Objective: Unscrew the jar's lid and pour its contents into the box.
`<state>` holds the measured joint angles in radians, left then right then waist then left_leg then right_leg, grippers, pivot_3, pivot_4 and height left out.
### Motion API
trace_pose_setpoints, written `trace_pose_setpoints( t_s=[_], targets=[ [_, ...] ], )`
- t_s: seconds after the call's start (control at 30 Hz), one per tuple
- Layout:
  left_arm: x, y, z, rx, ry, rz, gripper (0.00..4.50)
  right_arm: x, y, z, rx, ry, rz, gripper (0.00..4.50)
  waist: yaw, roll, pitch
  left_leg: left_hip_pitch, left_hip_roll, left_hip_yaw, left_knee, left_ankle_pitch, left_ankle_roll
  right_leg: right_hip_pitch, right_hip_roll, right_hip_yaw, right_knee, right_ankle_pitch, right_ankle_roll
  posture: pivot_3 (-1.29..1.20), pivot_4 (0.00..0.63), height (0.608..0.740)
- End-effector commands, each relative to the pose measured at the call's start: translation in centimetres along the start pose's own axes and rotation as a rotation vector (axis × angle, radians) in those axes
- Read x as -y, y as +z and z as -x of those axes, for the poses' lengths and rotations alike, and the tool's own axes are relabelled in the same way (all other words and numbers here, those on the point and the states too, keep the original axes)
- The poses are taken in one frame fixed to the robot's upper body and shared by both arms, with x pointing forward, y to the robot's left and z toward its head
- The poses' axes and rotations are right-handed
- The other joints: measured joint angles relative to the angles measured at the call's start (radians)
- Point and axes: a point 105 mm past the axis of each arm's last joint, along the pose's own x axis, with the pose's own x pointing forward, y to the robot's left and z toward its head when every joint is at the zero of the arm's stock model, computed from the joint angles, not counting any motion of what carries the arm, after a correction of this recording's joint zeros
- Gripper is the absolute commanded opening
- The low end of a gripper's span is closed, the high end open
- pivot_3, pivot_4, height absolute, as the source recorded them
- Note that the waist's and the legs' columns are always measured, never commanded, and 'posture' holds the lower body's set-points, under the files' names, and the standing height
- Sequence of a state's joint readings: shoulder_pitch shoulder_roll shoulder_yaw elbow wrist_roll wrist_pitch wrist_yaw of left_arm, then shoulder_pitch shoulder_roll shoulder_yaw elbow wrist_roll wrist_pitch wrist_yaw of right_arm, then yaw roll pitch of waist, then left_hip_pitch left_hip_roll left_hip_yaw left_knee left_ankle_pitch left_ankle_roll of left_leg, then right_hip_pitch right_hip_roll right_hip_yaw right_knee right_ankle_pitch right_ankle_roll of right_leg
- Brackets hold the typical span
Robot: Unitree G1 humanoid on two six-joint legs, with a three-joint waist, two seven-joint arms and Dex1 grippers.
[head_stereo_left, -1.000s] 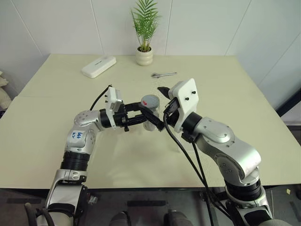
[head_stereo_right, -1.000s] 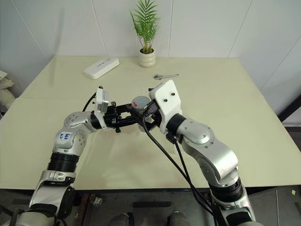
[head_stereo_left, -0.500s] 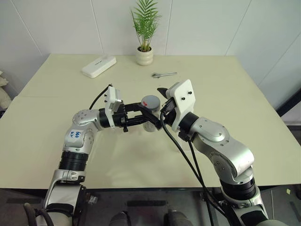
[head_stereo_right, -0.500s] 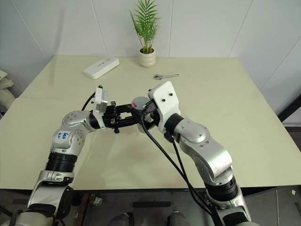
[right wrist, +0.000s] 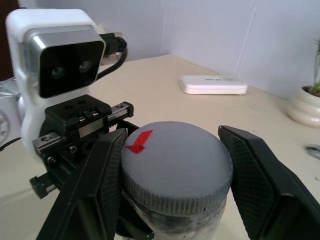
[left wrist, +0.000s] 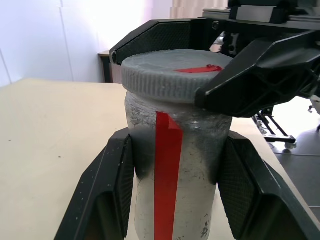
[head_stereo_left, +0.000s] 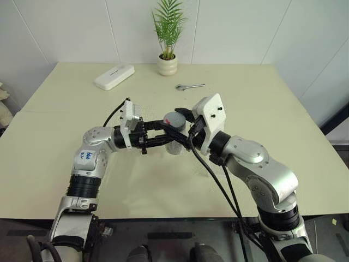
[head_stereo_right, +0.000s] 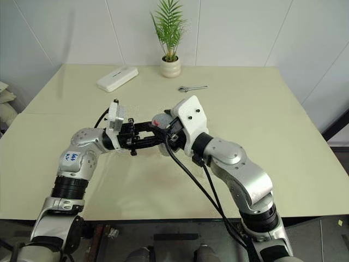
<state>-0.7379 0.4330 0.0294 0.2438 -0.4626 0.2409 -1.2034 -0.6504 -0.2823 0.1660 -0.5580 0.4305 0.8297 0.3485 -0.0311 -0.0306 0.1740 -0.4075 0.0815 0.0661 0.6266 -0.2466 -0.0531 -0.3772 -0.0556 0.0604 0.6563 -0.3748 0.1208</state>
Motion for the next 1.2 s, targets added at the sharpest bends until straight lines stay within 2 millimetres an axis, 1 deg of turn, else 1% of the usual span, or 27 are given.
trace_pose_setpoints(
  t_s=[0.03,0.23,0.47,0.6,0.77,1.2],
  targets=[
    [-0.1,1.0,0.2,0.007,-0.035,-0.019,1.97,-2.8,3.3,0.7,0.124,0.221,0.042,2.56,0.001,0.000,0.000,0.000,0.000,0.000,0.000,0.000,0.000,0.000,0.000,0.000,0.000,0.000,0.000,0.00,0.150,0.740],
    [0.4,1.2,0.7,0.008,-0.108,0.010,1.96,-4.8,4.1,1.8,0.143,0.452,0.061,2.56,0.000,0.001,0.001,0.000,0.000,0.000,-0.001,-0.001,0.001,0.000,0.000,0.000,-0.002,0.000,0.000,0.00,0.150,0.740],
    [0.8,1.1,1.0,0.015,-0.173,0.036,1.96,-6.0,5.0,2.8,0.177,0.602,0.046,2.56,0.000,0.002,0.003,0.000,0.000,0.000,-0.001,-0.001,0.001,0.000,0.000,0.000,-0.002,0.000,0.000,0.00,0.150,0.740],
    [1.0,1.3,1.2,0.017,-0.206,0.034,1.96,-6.8,5.2,3.6,0.184,0.689,0.044,2.56,0.001,0.002,0.004,-0.001,0.000,0.000,-0.001,-0.001,0.001,0.000,0.000,0.000,-0.003,0.000,0.000,0.00,0.150,0.740],
    [1.4,1.6,1.5,0.011,-0.251,0.017,1.96,-7.0,5.3,3.8,0.203,0.712,0.059,2.56,0.000,0.003,0.008,-0.001,0.000,0.000,-0.001,-0.001,0.001,0.000,0.000,0.000,-0.002,0.000,0.000,0.00,0.150,0.740],
    [2.6,2.1,1.5,0.004,-0.303,-0.013,1.96,-6.8,4.1,3.5,0.155,0.682,0.064,2.56,-0.002,0.003,0.010,-0.001,0.000,0.000,-0.001,-0.001,0.001,0.000,0.000,0.000,-0.003,0.000,0.000,0.00,0.150,0.740]
  ],
)
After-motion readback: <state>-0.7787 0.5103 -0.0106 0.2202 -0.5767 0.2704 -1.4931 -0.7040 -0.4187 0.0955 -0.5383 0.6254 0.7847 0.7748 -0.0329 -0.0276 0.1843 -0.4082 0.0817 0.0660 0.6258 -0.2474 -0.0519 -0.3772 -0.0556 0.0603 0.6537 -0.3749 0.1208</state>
